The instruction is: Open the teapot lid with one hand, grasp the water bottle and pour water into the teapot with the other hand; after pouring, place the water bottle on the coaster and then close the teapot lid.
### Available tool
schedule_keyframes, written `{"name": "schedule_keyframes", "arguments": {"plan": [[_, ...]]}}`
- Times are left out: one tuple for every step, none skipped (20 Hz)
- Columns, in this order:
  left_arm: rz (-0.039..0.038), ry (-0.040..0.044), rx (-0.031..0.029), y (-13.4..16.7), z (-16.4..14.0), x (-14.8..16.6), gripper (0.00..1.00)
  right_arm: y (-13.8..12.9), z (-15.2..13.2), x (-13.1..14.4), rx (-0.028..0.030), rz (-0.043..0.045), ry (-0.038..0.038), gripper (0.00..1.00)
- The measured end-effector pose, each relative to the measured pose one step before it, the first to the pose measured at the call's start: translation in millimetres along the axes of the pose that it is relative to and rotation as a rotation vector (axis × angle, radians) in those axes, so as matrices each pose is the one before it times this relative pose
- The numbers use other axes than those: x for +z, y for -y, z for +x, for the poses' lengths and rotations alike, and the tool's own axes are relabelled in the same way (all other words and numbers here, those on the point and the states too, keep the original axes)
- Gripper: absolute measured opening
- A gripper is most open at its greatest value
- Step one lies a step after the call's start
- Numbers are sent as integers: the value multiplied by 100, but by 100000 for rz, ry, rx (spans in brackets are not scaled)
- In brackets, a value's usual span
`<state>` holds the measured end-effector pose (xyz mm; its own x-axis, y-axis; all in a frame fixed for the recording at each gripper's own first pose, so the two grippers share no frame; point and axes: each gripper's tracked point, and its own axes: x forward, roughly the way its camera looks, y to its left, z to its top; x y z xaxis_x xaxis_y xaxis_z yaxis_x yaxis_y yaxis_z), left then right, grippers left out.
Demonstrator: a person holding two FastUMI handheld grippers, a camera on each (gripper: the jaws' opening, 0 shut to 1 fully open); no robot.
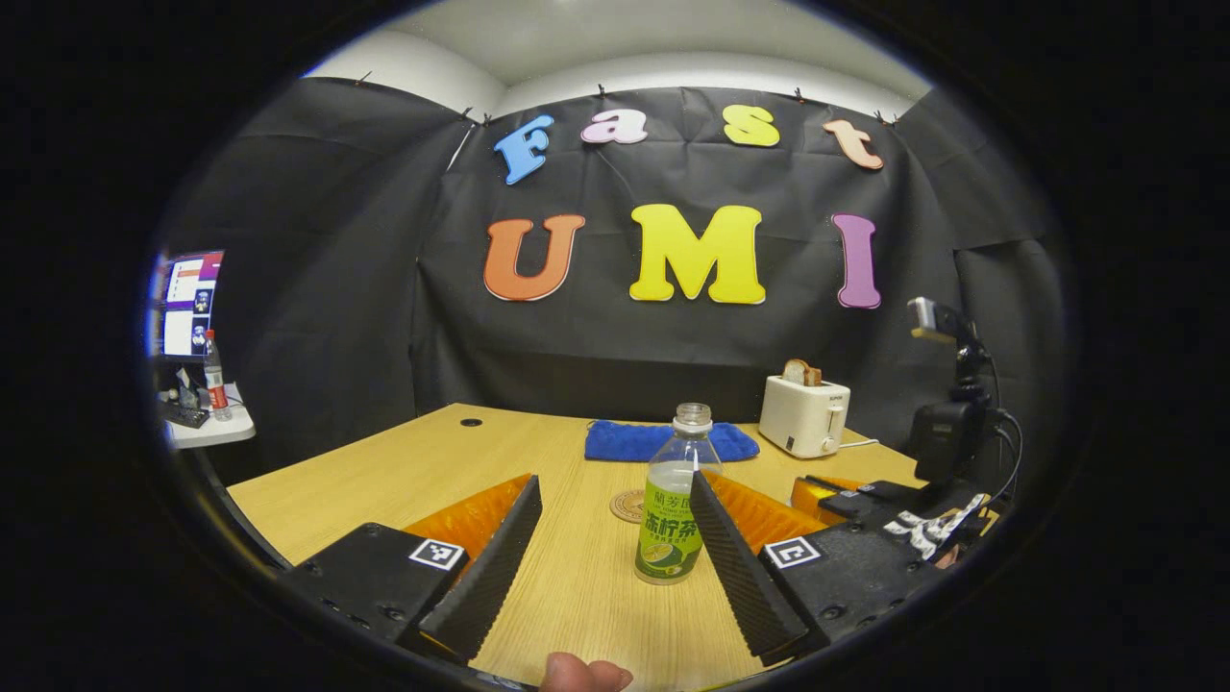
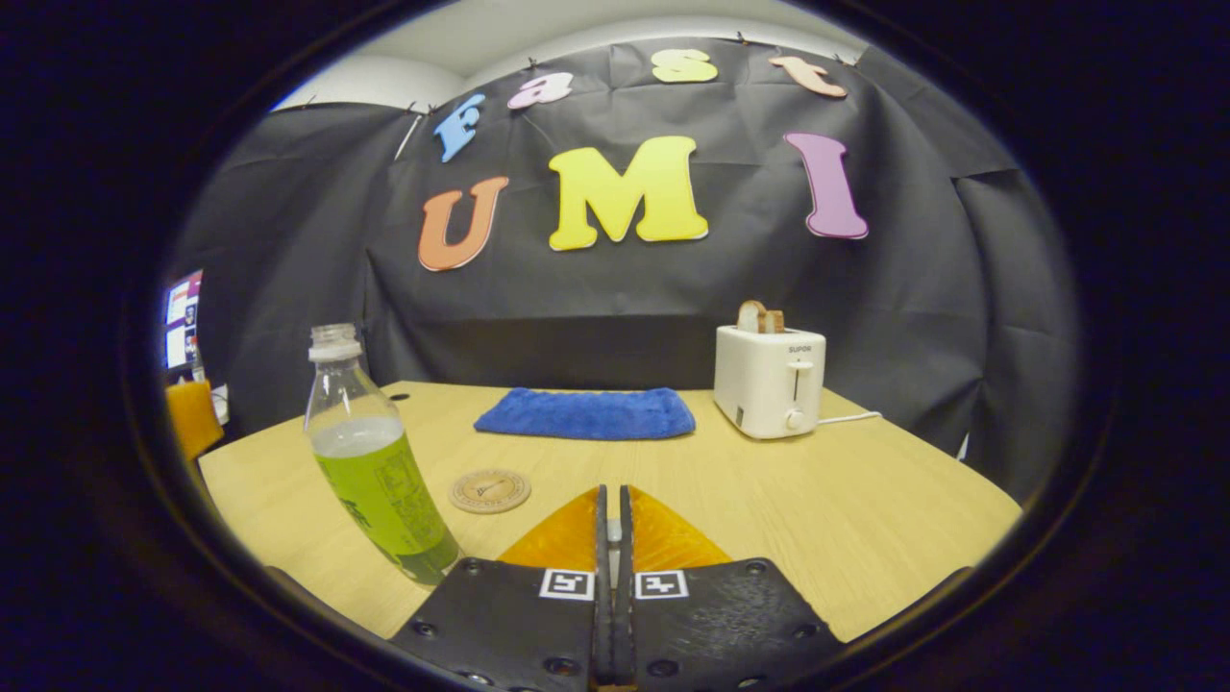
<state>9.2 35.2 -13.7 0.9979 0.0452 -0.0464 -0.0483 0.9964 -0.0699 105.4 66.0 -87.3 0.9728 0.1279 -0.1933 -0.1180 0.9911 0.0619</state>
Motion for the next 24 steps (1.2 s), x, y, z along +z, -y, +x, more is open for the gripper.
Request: {"name": "schedule_keyframes", "arguments": {"plan": [[230,-1740,-567,182,399,-693,98,237,-365,447,654,659,447,1],[-39,-2132,-378,285,268,-773,98,342,-357,408,406,519,751,1],[-441,-1562,-305,282,167,-768,98,451,-295,325,87,95,99,1],[-1205,-2018,-1123,506,301,-644,98,462,-297,9,-21,20,-479,1],[-1188,-1532,-1510,609,236,-587,98,272,-334,-156,673,-353,-1146,1],[-1114,-1699,-1629,657,331,-466,98,95,-432,-41,1108,159,-475,1],[4,-1427,-1195,536,453,-465,98,384,-374,102,121,109,-27,1],[1147,-447,-274,299,514,-339,98,332,-445,132,399,209,370,1],[1228,-1263,-119,182,408,-561,98,235,-416,340,254,219,597,1],[261,-1450,-447,183,630,-592,98,321,-400,187,-60,-84,566,1],[-49,-1781,-696,352,734,-465,98,257,-384,375,-69,67,793,1],[415,-1119,-110,62,741,-373,98,351,-307,87,-484,-94,488,1],[774,-767,556,10,585,-230,98,211,-164,50,-100,-118,162,1],[781,-142,147,105,493,-181,98,56,-164,-111,421,-172,-83,1],[915,90,198,123,551,-115,98,70,-65,-94,442,73,-239,1],[624,-583,570,-41,457,-222,98,82,-99,-120,428,352,-105,1],[139,-533,31,104,421,-186,98,125,-59,123,184,337,148,0],[201,-446,37,29,480,-113,98,194,-120,-42,149,208,87,1],[324,-982,659,-167,248,-224,98,138,-90,230,110,43,229,0],[445,-428,862,-261,222,-83,98,154,-76,19,-46,28,388,1],[298,-587,514,-208,235,-84,98,75,-108,19,259,-380,127,1],[237,-884,73,58,203,-183,97,33,1,-230,234,-804,-477,1],[553,-1013,474,-87,217,-238,93,30,-55,-12,289,-553,-379,1],[973,-470,547,-91,251,-102,90,17,-103,178,339,112,229,0]]}}
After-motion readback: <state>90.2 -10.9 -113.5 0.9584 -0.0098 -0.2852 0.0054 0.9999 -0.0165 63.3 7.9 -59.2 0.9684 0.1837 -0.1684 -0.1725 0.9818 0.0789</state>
